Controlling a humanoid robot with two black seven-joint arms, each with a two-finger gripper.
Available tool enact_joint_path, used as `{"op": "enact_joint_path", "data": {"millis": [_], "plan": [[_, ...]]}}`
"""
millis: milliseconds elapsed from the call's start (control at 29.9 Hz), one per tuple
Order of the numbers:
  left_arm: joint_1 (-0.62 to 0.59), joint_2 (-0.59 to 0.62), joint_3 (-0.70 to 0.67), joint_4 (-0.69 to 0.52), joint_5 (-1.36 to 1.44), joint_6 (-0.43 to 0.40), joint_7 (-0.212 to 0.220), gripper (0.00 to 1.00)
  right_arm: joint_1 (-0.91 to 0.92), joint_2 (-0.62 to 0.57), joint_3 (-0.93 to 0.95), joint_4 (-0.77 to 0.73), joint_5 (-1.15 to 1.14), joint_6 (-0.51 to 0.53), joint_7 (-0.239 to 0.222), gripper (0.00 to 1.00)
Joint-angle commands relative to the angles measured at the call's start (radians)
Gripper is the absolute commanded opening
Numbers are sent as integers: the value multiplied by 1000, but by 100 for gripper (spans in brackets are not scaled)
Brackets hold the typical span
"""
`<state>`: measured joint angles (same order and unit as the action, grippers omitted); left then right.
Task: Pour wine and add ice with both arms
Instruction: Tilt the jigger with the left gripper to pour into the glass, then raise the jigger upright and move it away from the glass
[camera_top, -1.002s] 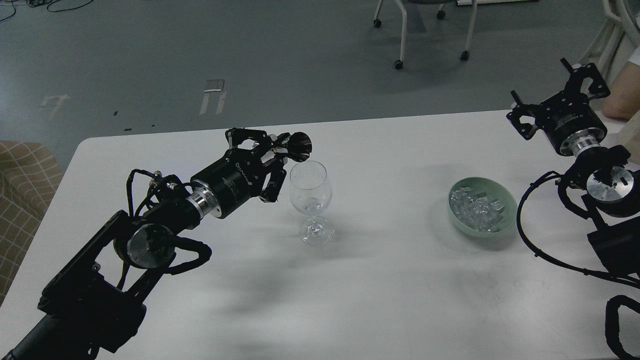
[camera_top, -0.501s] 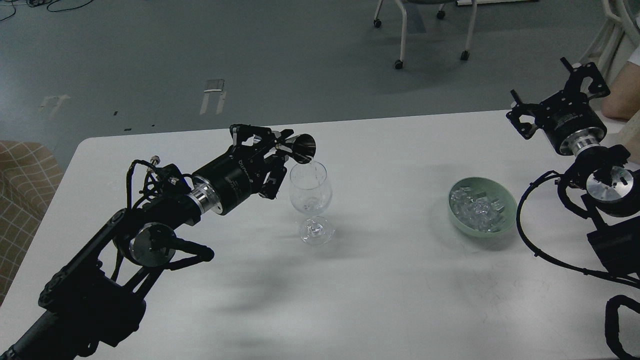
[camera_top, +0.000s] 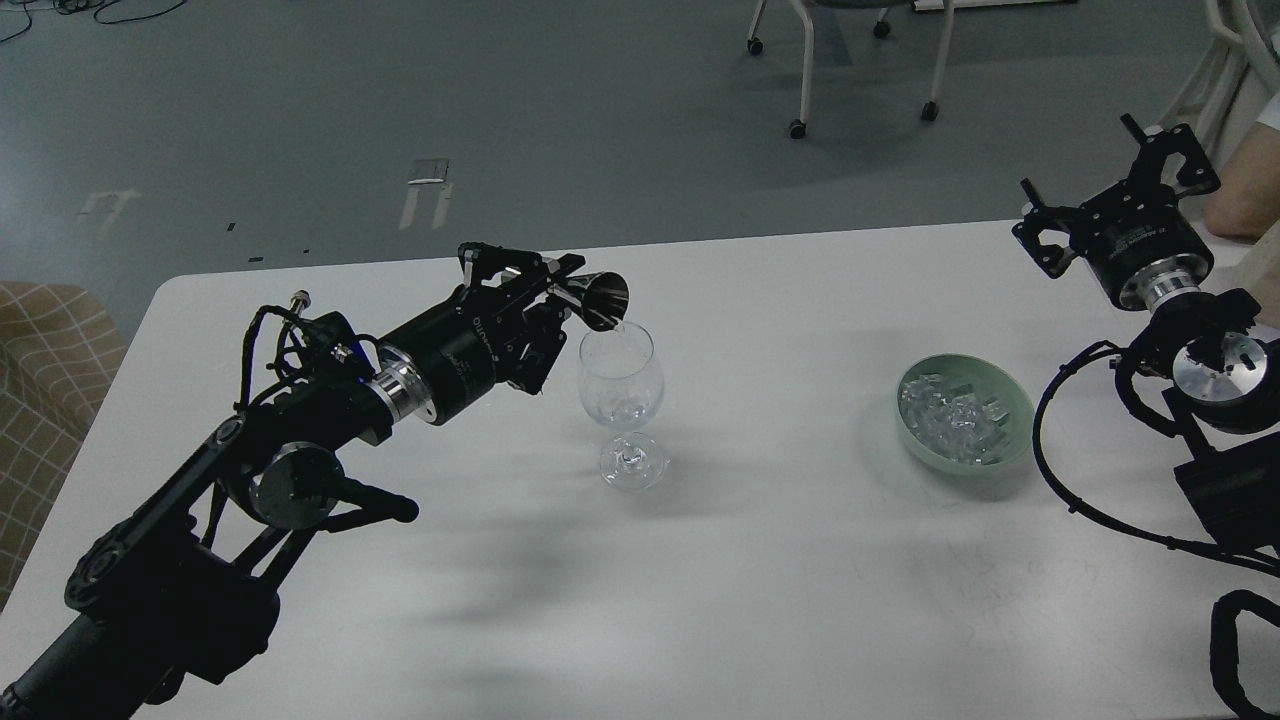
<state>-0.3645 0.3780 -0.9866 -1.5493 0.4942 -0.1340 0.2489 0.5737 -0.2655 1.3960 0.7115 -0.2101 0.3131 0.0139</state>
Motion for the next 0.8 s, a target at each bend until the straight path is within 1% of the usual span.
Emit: {"op": "enact_joint_path", "data": {"millis": [0, 100, 501, 635, 768], "plan": [[-2, 13, -1, 0, 1, -38, 1, 13, 0, 0, 0, 0, 0, 0, 0, 100], [-4, 24, -6, 0, 3, -67, 0, 13, 0, 0, 1, 0, 0, 0, 1, 100], [-40, 28, -3, 17, 89, -75, -8, 12, 0, -1, 1, 0, 0, -2, 1, 100], [-59, 41, -6, 28, 109, -96, -11, 12, 0, -5, 1, 0, 0, 0, 1, 100], [-65, 50, -10, 26, 150, -101, -13, 12, 0, -5, 1, 0, 0, 0, 1, 100]]}}
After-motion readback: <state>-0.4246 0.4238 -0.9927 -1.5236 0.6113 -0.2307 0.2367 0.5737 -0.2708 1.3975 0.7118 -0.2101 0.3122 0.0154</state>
